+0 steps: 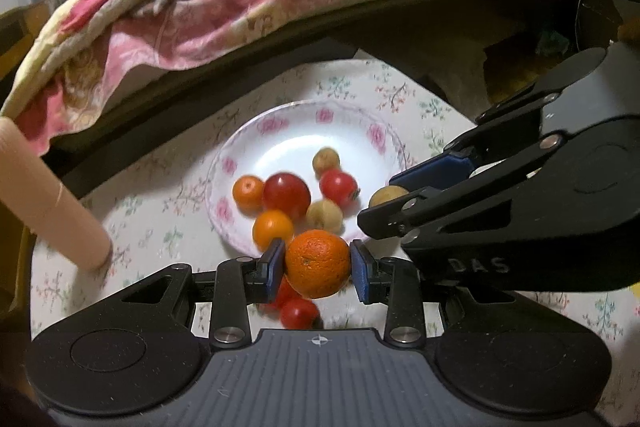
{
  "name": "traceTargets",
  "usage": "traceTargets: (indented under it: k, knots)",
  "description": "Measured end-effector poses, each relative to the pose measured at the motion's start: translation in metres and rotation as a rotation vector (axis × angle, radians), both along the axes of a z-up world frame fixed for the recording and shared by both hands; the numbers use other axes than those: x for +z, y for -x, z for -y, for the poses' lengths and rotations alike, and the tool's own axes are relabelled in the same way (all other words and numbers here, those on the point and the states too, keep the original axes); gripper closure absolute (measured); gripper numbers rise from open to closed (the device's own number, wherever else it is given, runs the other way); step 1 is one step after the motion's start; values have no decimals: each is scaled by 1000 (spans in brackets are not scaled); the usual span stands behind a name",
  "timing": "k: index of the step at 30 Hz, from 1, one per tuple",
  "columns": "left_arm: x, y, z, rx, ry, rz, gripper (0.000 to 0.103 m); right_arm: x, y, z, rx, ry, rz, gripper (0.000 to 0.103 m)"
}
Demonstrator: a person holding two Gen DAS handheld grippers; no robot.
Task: Organize fruits
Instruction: 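Lower the tan fruit and mandarin into the plate and open both tools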
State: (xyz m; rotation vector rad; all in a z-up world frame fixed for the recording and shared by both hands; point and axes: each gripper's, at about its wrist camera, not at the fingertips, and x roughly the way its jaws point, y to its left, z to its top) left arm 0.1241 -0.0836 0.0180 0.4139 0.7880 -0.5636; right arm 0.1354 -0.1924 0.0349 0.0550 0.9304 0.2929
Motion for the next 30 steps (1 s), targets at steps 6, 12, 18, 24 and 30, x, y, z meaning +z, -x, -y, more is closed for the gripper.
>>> traceTargets:
  k: [6, 12, 18, 24, 30]
  knots:
    - [0, -18, 6, 28, 22, -3, 60, 1, -15, 7, -51, -8, 7, 75]
    - [-3, -31, 12, 38, 20, -5, 60, -5, -27, 14, -86, -9, 1, 75]
    - [-7, -45, 13, 59, 19, -11, 60, -12, -39, 19, -115, -8, -6, 75]
    - [-12, -55, 13, 79, 18, -20, 59, -19, -49, 22, -135, -1, -13, 75]
    - [-14, -61, 16, 84, 18, -22, 58, -23, -54, 23, -146, 4, -14, 75]
